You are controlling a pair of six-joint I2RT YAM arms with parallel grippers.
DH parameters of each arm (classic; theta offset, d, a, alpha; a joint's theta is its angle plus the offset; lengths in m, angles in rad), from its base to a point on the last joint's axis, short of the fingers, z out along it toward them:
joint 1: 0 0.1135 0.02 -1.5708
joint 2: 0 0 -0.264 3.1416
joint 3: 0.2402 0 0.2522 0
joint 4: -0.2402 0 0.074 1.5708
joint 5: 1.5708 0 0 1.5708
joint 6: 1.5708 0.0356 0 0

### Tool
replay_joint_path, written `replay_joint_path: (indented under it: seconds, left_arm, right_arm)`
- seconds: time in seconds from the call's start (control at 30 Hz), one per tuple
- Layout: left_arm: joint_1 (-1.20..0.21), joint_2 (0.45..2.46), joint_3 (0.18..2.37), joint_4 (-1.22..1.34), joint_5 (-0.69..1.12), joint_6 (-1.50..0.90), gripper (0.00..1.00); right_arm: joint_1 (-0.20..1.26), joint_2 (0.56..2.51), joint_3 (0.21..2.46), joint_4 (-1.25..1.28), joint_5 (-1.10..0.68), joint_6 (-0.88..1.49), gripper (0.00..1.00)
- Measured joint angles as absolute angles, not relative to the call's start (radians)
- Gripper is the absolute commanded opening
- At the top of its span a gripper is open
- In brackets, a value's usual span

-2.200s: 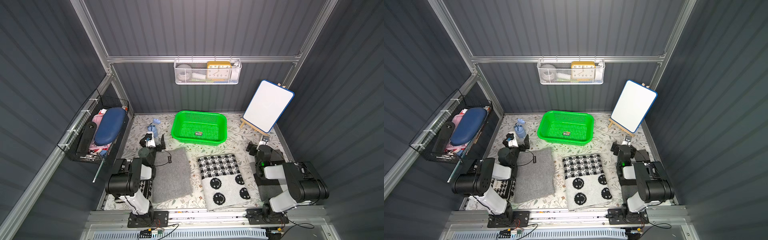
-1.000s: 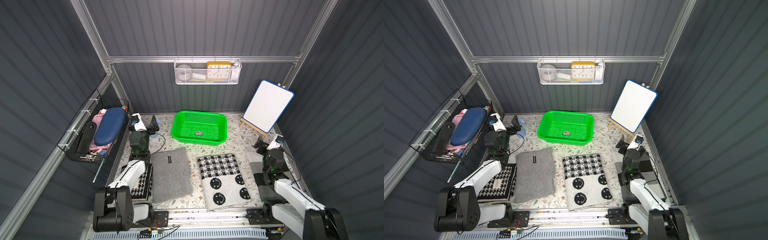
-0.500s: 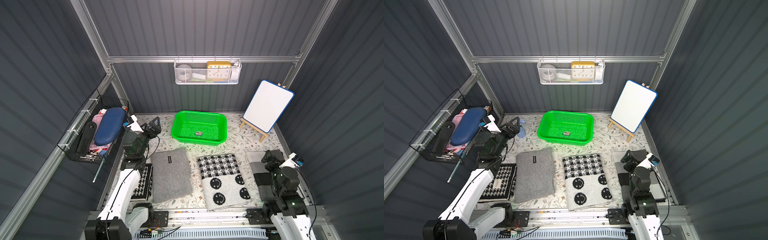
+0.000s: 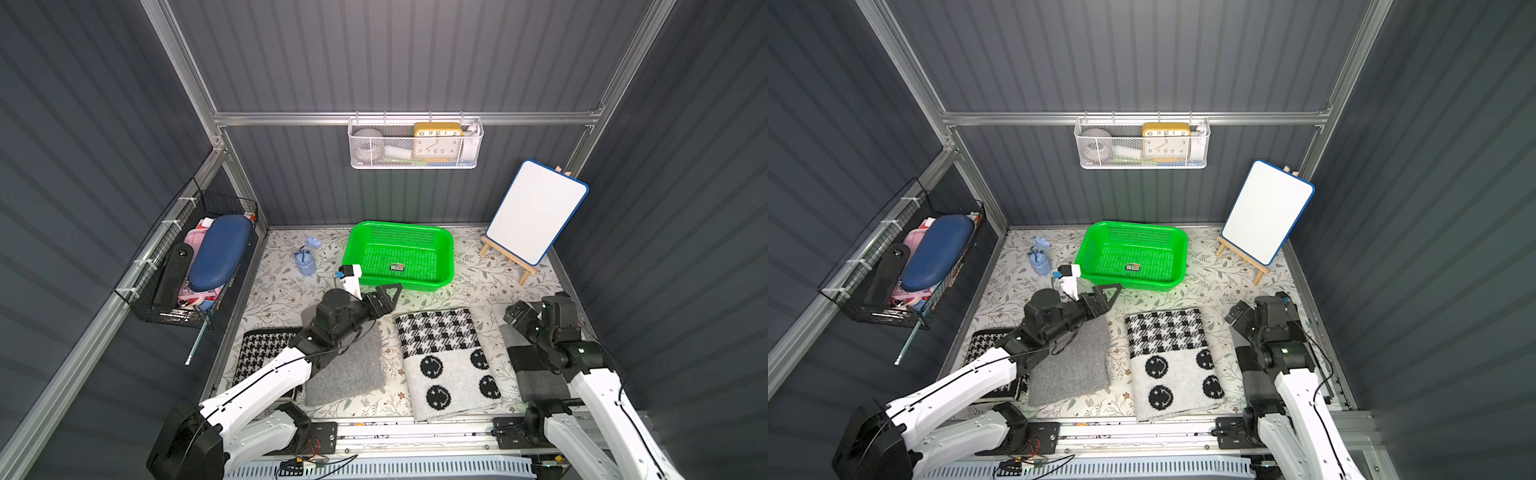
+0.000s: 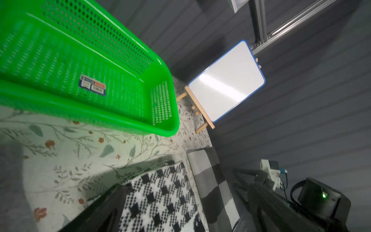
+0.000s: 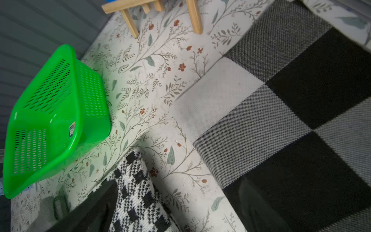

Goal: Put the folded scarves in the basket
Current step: Adjust the scarf at the center of the board.

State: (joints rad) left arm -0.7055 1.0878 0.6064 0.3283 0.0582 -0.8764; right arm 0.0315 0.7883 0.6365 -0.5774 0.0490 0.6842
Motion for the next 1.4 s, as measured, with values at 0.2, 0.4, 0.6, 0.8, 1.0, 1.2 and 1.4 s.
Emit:
replay_joint_path:
  seconds: [0.2,0.4,0.6,0.8,1.0,1.2,1.4]
  left_arm:
    - [-0.883,1.18,0.595,0.327,0.016,-0.985,0.99]
    - [-0.95,1.281,0.58,0.338,-0.005,-1.075,0.99]
    - [-0.952,1.415,0.58,0.351,0.002,-1.139,0.99]
    - [-0.958,1.455,0.558,0.374,0.022,-1.211,0.98]
    - [-0.963,1.455,0.553,0.346,0.018,-1.259,0.99]
    - [-0.963,1.44,0.552,0.284,0.001,-1.287,0.99]
    - [-0.963,1.448,0.539,0.267,-0.001,-1.291,0.91]
  right_arm:
    - [0.029,0.839,0.586,-0.481,-0.065,0.728,0.93]
    - [0.043,0.842,0.523,-0.377,-0.207,0.748,0.93]
    - [0.199,0.966,0.563,-0.37,-0.229,0.724,0.93]
    - [0.308,1.106,0.607,-0.384,-0.185,0.709,0.93]
    - [0.333,1.188,0.608,-0.398,-0.153,0.697,0.93]
    - [0.343,1.219,0.608,-0.388,-0.155,0.692,0.86]
    - [0.363,1.253,0.598,-0.361,-0.165,0.699,0.76]
